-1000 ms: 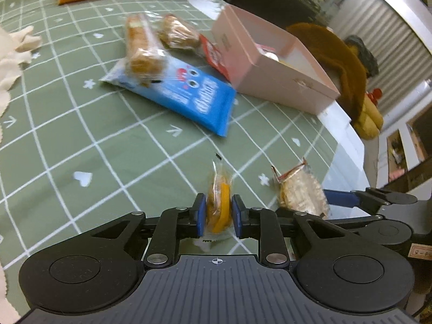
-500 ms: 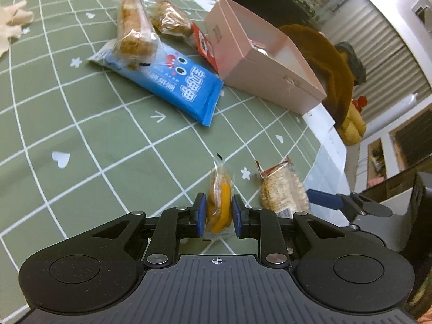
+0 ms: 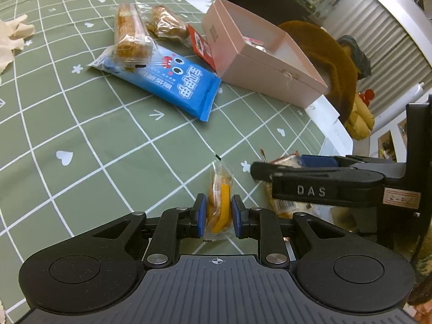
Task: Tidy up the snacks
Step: 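Lift the cracker packet with the right gripper while the left gripper carries the orange packet to the box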
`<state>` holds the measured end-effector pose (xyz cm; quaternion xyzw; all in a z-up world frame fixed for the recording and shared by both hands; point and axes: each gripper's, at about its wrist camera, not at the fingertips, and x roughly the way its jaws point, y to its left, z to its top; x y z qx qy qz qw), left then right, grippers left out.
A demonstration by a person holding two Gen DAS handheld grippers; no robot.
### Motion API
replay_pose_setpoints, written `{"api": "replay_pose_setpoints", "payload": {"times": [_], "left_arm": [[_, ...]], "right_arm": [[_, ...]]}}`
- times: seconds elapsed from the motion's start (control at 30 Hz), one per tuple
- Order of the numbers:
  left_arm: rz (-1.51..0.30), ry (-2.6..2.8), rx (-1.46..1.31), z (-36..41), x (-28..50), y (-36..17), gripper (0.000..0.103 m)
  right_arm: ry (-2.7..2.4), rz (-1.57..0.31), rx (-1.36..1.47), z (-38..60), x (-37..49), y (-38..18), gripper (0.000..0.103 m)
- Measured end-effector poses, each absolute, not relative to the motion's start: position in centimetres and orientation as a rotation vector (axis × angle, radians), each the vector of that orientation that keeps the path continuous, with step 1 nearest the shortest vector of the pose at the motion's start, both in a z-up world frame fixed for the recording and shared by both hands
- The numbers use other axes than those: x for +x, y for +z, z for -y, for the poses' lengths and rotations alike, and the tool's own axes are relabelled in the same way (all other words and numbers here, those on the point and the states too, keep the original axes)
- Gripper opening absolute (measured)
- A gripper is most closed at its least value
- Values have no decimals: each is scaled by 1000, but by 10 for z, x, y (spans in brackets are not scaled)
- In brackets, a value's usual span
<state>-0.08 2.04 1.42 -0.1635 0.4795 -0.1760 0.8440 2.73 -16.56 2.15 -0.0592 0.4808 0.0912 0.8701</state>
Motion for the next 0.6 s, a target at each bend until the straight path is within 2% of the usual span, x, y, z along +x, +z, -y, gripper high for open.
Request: {"api": "replay_pose_setpoints", "payload": {"times": [0.37,0.6], "left_arm": [[-991,-395,-411,-28,-18,12,24],[-939,-415,-381,-15,-19,38,24]], "right_arm": [[219,-945,-132,177,-7,46,83],[228,-875,-50,198,-14,78,83]]}}
